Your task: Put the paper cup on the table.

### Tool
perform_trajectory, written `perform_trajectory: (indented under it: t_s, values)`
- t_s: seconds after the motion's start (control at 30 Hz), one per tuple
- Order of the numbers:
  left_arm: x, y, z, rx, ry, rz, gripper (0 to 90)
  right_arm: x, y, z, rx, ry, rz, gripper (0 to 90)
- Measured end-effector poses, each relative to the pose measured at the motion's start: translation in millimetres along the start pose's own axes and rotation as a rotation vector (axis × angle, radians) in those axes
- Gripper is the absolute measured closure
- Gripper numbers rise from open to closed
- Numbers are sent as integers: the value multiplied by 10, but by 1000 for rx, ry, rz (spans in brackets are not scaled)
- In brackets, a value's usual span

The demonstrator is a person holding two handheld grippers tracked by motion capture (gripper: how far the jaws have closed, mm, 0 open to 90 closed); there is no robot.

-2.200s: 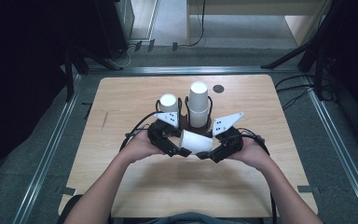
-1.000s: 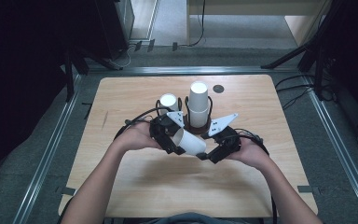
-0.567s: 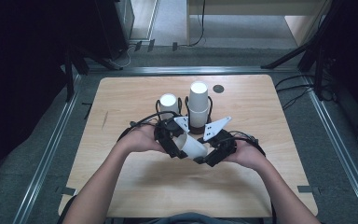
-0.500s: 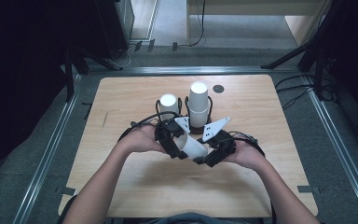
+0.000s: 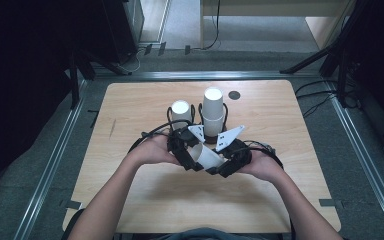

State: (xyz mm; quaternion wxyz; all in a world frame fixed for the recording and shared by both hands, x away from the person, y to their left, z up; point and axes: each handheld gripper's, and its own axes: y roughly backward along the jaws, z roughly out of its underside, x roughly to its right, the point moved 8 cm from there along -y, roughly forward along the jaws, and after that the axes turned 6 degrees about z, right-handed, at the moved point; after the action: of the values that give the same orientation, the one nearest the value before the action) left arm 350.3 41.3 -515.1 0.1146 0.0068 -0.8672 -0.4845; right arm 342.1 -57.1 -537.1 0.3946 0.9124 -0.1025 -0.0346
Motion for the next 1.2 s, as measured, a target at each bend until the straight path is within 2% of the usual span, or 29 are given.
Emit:
perform_trajectory:
  t_s: [0.03, 0.1, 0.13, 0.23, 0.27, 0.53, 0.7, 0.9, 0.97, 1.03, 1.1, 1.2]
  values:
    - [-6, 17, -12, 19, -1, -15, 173, 5, 11, -6, 5, -2, 5, 327]
    - [-8, 49, -36, 58, 19, -10, 108, 24, 29, -15, 17, -3, 12, 326]
    - [-23, 67, -44, 77, 23, -28, 93, 33, 41, -16, 21, -4, 15, 327]
    - [-61, 118, -51, 130, 49, -33, 69, 50, 85, -23, 36, -19, 16, 326]
    - [-64, 125, -52, 150, 63, -31, 69, 61, 98, -29, 46, -21, 23, 326]
    - [-54, 168, -51, 257, 89, -23, 70, 84, 155, -51, 77, -36, 25, 326]
    - [-42, 182, -55, 324, 120, -21, 80, 91, 193, -70, 96, -49, 24, 325]
    - [-22, 180, -89, 376, 137, -15, 80, 84, 213, -92, 119, -60, 14, 325]
    - [-14, 169, -104, 392, 151, -1, 82, 80, 216, -101, 126, -66, 9, 324]
    - [-12, 173, -109, 404, 144, -8, 134, 77, 215, -107, 131, -71, 5, 324]
    - [-3, 176, -117, 427, 153, 11, 164, 81, 214, -108, 131, -78, 2, 324]
    - [3, 181, -106, 420, 144, 24, 197, 77, 207, -99, 125, -75, 0, 325]
